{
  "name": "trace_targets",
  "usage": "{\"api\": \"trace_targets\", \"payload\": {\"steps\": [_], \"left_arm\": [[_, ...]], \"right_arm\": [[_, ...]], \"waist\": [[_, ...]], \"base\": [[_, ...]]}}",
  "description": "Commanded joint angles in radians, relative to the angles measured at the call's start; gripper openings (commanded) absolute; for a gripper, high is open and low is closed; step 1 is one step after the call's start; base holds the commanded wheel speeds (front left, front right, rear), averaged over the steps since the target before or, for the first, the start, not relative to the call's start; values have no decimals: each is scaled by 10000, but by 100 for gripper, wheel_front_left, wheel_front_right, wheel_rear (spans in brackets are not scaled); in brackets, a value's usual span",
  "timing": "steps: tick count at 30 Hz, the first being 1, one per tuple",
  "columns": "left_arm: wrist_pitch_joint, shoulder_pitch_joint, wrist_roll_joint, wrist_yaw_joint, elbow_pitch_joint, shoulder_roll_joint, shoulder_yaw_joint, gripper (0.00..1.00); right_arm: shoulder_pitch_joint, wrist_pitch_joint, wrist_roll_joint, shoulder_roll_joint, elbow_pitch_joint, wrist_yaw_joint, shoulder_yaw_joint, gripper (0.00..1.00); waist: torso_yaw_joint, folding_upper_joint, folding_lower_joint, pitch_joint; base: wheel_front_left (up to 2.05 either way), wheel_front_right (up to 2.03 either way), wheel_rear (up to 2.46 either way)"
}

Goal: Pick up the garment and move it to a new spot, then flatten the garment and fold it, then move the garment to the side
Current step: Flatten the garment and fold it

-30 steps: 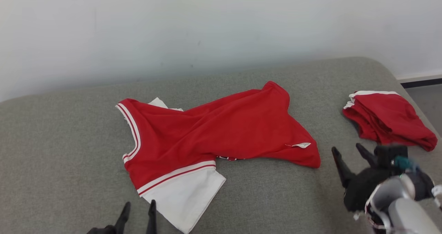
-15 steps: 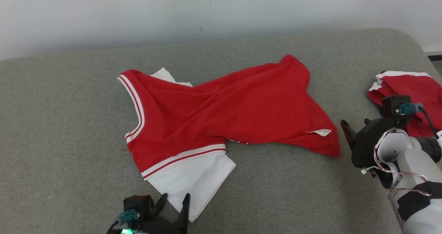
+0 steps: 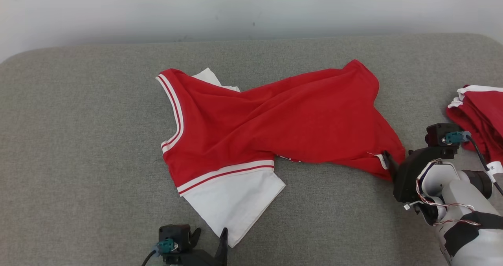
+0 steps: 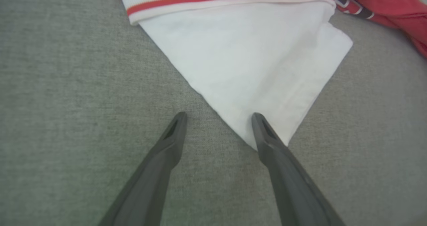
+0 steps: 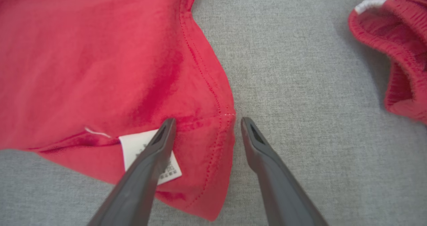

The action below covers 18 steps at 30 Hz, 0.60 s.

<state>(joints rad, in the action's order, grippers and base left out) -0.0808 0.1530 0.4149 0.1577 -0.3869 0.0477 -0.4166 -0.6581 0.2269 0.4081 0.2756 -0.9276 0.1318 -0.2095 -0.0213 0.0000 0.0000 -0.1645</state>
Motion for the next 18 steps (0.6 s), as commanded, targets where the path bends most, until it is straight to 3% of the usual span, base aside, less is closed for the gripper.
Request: {"api": "trace_targets", "payload": {"steps": [1, 18], "left_arm": [[-310, -387, 77, 35, -293, 87, -112, 100], [-559, 666, 907, -348, -954, -105, -1105, 100]], "right_arm": [[-155, -79, 71, -46, -71, -25, -53, 100], [-1013, -691, 440, 67, -1142, -25, -377, 100]], "waist": [[13, 0, 0, -27], [90, 0, 0, -702]], "base": [[0, 0, 0], [0, 0, 0]]}}
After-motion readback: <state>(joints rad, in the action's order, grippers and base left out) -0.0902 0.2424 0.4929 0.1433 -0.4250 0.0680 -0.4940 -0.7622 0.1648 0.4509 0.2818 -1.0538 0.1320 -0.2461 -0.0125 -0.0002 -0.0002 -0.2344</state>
